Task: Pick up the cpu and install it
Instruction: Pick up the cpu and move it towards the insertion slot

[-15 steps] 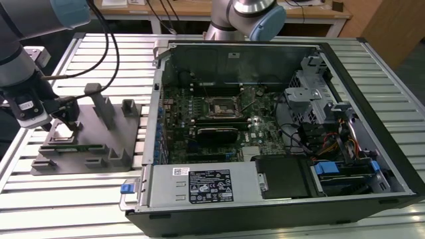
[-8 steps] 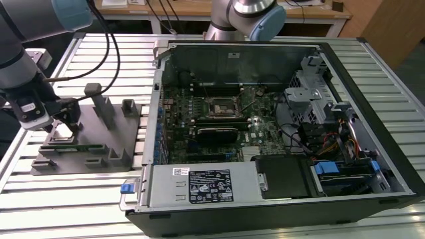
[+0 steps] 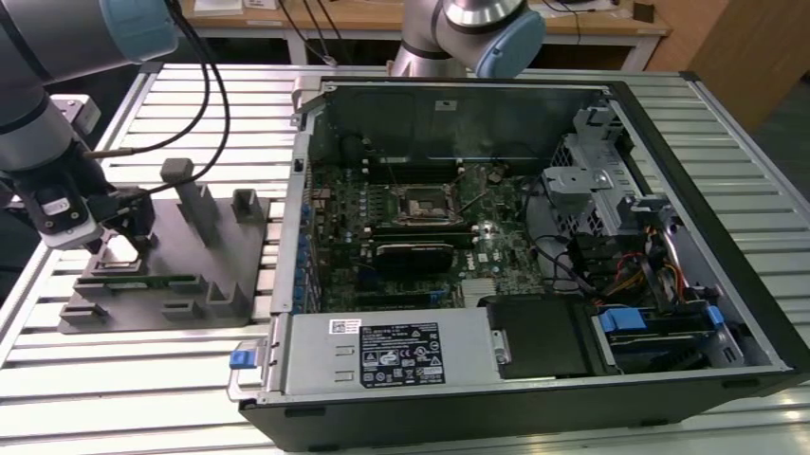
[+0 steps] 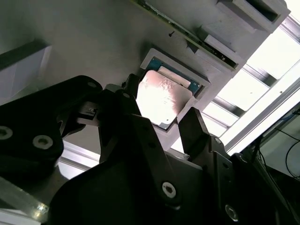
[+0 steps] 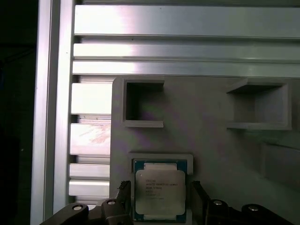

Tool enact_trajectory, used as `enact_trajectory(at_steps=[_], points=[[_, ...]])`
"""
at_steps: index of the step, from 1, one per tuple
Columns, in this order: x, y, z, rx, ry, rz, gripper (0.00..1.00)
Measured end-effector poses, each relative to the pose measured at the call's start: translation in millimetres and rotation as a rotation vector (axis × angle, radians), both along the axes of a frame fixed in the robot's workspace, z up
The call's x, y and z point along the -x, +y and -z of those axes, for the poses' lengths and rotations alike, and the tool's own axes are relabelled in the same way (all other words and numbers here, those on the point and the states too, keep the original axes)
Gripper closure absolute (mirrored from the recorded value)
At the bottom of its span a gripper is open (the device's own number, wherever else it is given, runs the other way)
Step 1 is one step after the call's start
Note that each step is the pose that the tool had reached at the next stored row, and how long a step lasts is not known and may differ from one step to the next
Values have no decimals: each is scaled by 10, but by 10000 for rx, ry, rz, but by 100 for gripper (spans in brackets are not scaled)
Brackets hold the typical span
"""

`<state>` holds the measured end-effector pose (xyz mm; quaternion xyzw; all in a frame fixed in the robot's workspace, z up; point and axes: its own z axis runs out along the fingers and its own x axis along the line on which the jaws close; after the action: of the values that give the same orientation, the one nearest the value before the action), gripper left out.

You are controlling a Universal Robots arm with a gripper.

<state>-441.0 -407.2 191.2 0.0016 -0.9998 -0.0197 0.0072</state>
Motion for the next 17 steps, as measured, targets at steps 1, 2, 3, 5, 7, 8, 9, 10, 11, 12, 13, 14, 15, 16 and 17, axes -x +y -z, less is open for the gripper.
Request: enact_trajectory(at_steps=[1, 2, 3, 5, 7, 8, 9, 10, 11, 12, 13, 14, 15, 16, 17], points=[[0, 0, 4, -2, -3, 0, 38], [0, 0, 10, -2, -3, 0, 38], [-1, 0, 16, -1, -3, 0, 38], [0, 0, 29, 0, -6, 0, 38], [0, 0, 36, 0, -15, -1, 38], [0, 0, 39, 1, -20, -1, 38], [0, 0, 42, 1, -23, -2, 38], [0, 0, 45, 0, -27, -2, 38], [0, 0, 48, 0, -30, -2, 38], [0, 0, 49, 0, -31, -2, 38], [0, 0, 49, 1, -31, -2, 40], [0, 0, 49, 2, -31, -2, 40], [0, 0, 49, 2, -31, -2, 46], [0, 0, 50, 1, -32, -2, 47], [0, 0, 51, 1, -33, -2, 47]])
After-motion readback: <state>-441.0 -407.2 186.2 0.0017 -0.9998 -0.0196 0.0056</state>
